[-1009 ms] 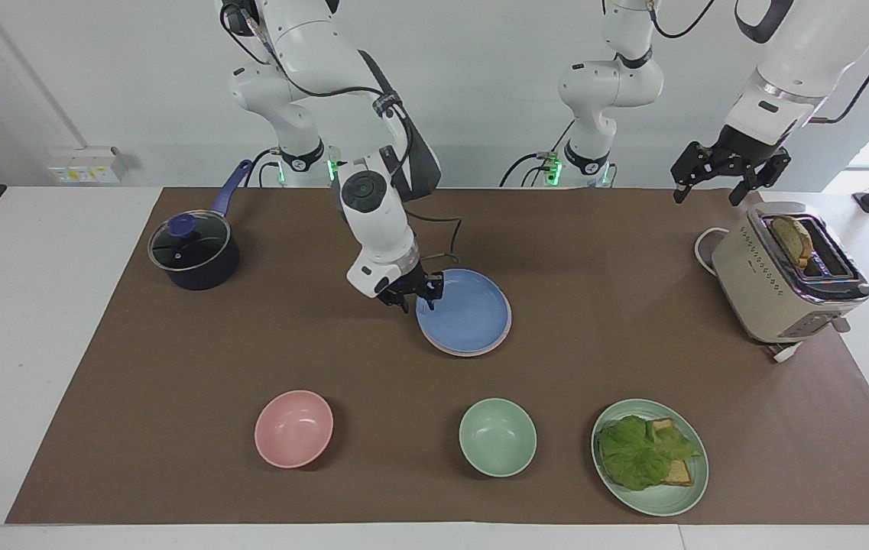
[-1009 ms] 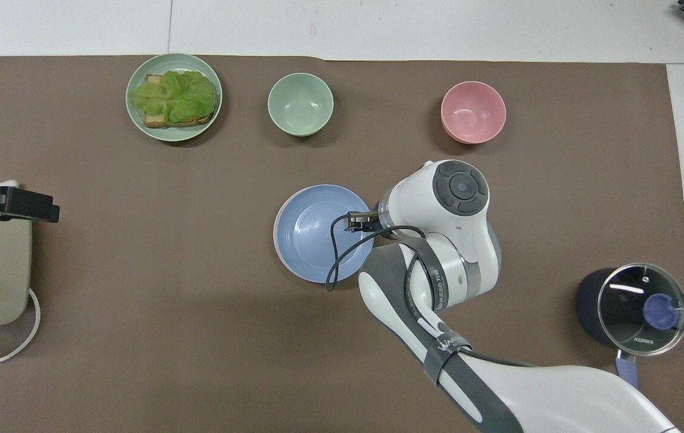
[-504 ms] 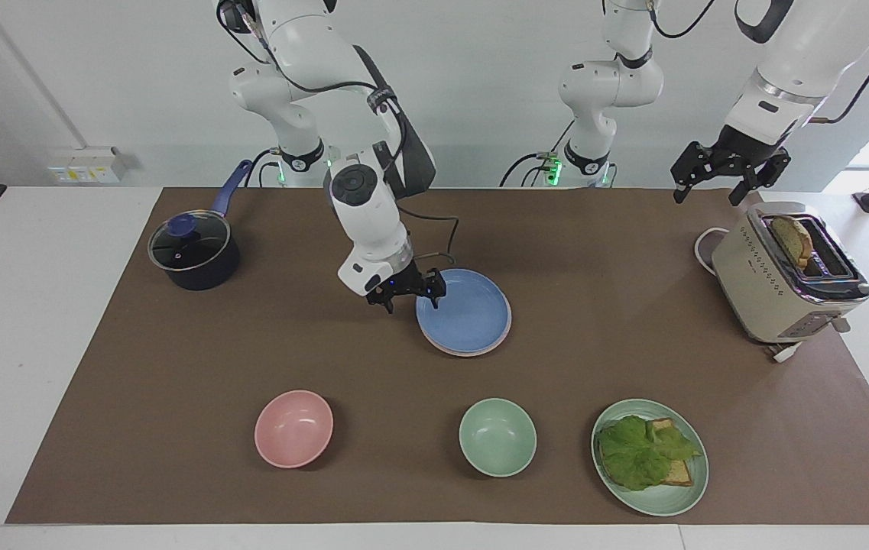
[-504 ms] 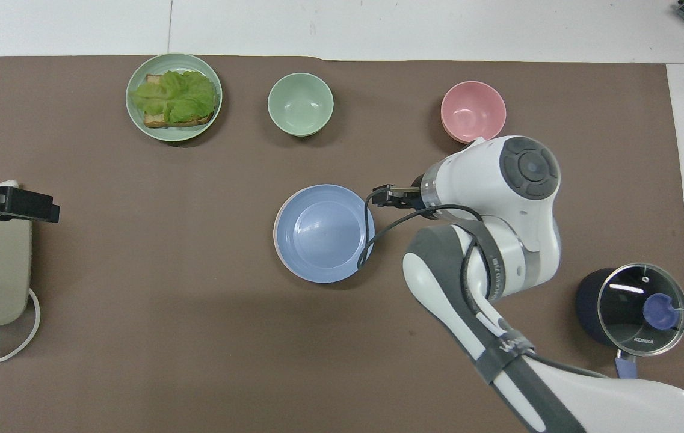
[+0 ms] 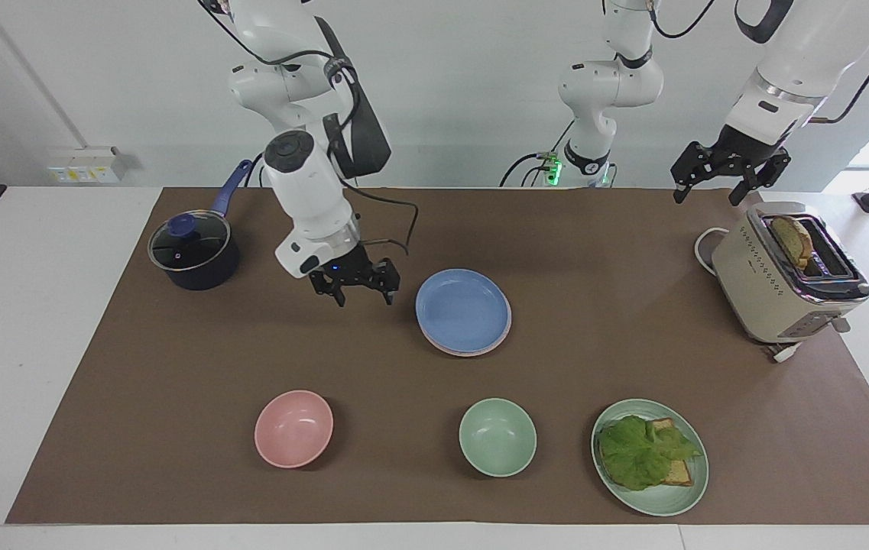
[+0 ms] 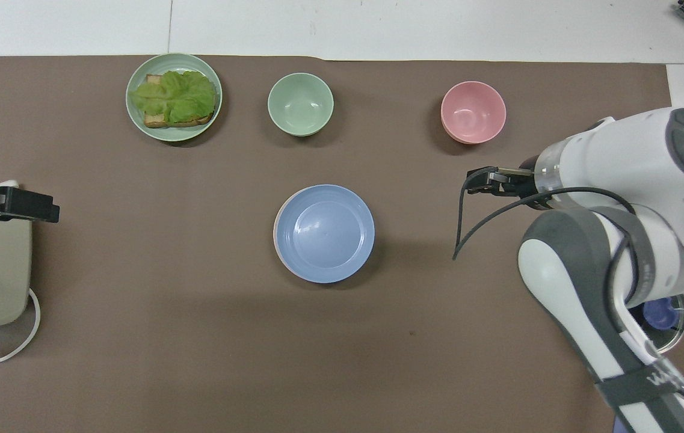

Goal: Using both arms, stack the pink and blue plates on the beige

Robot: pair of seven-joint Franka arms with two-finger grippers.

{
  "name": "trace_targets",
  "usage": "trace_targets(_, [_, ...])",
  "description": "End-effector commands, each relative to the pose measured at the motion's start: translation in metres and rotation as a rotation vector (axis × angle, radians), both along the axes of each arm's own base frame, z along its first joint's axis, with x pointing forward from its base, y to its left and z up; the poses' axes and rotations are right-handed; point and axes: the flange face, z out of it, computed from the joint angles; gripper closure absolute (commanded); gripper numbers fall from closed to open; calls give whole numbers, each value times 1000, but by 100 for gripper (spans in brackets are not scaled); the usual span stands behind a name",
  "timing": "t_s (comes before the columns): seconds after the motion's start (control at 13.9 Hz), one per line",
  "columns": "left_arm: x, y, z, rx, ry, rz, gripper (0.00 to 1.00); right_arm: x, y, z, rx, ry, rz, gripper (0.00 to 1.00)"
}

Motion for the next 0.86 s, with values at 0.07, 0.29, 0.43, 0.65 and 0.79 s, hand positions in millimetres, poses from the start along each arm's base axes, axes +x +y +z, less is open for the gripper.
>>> trace_targets(0.07, [-1,3,3,19,8,-8,0,-18,-60,34,-48,-16,-8,0])
trace_targets(0.29, [-2,3,4,19,7,-9,0,-19,-101,56,-89,-15,-27,0])
trace_targets(0.43, [-1,3,3,19,8,-9,0,-18,-113,81,-95,-9,-45,0])
trace_targets(0.65, [-1,3,3,19,8,-9,0,-20,-116,116,-99,25,-46,0])
trace_targets(0.79, [-1,4,4,19,7,-8,0,-25,-117,141,-103,40,-45,0])
